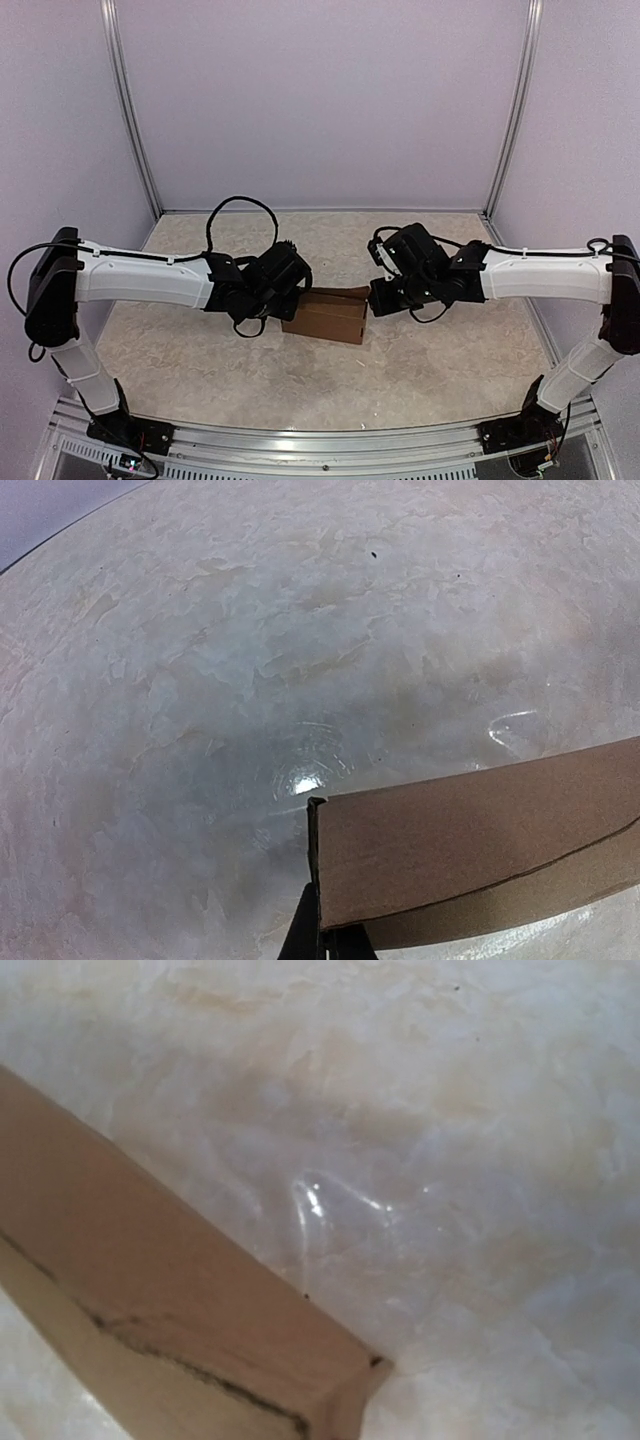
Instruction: Fold the paper box
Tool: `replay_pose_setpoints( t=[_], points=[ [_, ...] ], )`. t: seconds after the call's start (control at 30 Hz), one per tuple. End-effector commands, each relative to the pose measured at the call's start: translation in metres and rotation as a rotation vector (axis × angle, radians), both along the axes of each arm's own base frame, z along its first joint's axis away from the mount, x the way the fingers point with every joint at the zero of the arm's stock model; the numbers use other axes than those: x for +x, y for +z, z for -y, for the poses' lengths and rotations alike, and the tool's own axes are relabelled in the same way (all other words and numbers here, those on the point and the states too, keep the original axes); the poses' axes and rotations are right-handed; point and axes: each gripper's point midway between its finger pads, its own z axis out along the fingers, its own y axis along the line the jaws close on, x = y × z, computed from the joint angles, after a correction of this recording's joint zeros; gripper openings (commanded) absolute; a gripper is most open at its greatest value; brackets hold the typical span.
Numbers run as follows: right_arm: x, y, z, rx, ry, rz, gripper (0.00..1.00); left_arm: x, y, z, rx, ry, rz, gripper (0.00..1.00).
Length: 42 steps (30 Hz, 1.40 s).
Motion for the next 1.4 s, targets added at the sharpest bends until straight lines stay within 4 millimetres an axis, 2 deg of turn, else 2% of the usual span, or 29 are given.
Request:
replay_pose_setpoints(
  t=[0.0,0.43,0.7,1.1,1.37],
  points=[
    [-0.002,0.005,-0.016,0.113,-0.02,-0.083,0.0,-0.005,-0.002,0.014,0.007,-0.032,0.003,0.0],
    [0.0,-0.003,-0.02,0.245,-0.101,-0.186,0.0,-0.007,-0.003,0.016,0.011,-0.026,0.013,0.0],
    [0.004,-0.008,-0.013,0.288,-0.187,-0.183,0.0,-0.009,-0.002,0.02,-0.007,-0.029,0.007,0.0],
    [0.01,-0.007,-0.004,0.303,-0.269,-0.146,0.0,-0.009,-0.002,0.021,-0.015,-0.024,0.001,0.0],
    [0.005,-0.018,-0.003,0.249,-0.276,-0.123,0.0,-0.009,-0.001,0.021,-0.014,-0.025,0.001,0.0]
  ],
)
